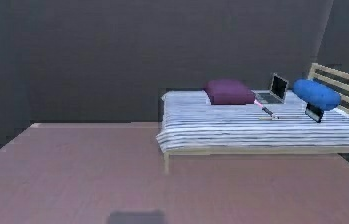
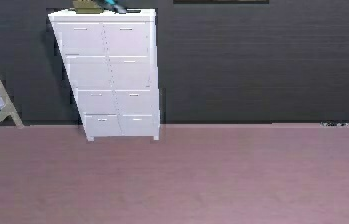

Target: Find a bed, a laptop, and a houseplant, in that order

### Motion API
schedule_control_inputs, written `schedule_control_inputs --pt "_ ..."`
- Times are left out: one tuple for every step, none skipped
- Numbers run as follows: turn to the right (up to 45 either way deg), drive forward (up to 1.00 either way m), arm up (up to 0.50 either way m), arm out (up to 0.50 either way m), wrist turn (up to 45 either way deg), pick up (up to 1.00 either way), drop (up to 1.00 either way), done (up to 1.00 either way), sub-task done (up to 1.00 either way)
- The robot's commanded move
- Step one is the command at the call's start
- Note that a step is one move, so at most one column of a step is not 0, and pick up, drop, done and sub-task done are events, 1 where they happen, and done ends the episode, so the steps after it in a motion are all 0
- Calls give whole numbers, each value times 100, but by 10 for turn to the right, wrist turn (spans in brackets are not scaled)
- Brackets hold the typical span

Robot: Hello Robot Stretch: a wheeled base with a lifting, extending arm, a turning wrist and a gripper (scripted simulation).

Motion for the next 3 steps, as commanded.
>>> schedule_control_inputs --pt "210 0 0 0 0 0 0 0 0" --pt "0 100 0 0 0 0 0 0 0" --pt "0 0 0 0 0 0 0 0 100"
